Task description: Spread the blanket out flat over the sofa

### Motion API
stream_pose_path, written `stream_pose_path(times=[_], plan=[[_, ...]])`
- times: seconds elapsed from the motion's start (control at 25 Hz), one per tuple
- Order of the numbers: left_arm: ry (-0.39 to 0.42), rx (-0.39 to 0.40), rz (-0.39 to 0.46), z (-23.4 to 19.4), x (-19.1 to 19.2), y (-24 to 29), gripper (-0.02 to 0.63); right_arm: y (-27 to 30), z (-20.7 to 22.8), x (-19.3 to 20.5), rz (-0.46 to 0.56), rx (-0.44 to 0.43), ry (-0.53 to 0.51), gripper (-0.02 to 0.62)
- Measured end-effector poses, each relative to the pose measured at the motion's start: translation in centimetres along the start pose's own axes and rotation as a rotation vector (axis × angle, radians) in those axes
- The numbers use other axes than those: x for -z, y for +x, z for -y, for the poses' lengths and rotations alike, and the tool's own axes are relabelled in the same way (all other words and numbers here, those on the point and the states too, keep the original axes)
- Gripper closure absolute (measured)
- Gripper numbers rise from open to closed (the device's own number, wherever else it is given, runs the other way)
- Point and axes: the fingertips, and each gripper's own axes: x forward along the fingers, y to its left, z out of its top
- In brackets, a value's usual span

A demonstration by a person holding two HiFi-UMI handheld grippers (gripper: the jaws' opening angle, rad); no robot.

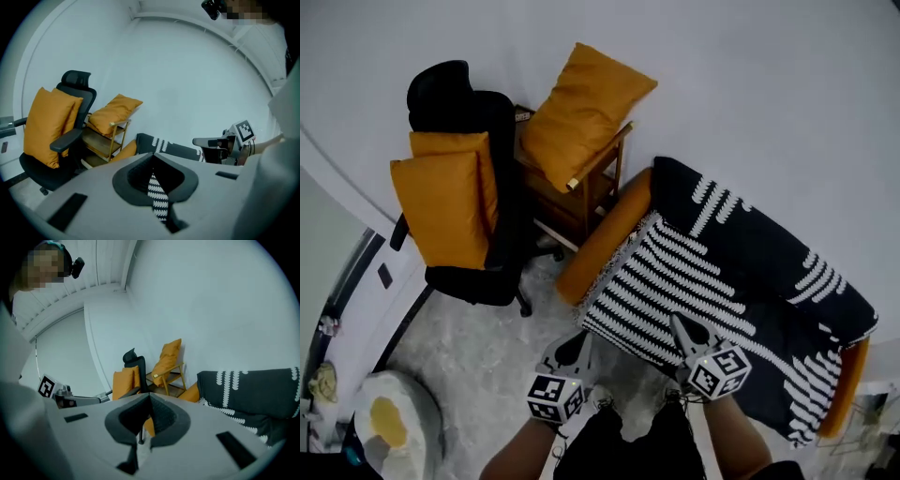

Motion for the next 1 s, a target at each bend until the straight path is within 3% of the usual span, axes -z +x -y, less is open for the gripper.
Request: stream_pose_path(times=[0.24, 0.6, 1.0], plan=[[0.05, 0.109, 0.011, 4.1, -2.0, -1.8, 0.601, -5.8, -1.8, -3.4, 0.066, 0.079, -0.057, 0.592], [0.116, 0.217, 0.018, 12.4, -2.3, -3.3, 0.601, -15.2, -2.0, -4.1, 0.127, 0.122, -0.087, 0.592], [0.164, 0.18, 0.029, 25.6, 2.1, -7.6, 0.601, -28.4, -0.7, -0.2, 0.145, 0.077, -0.052, 0.592]])
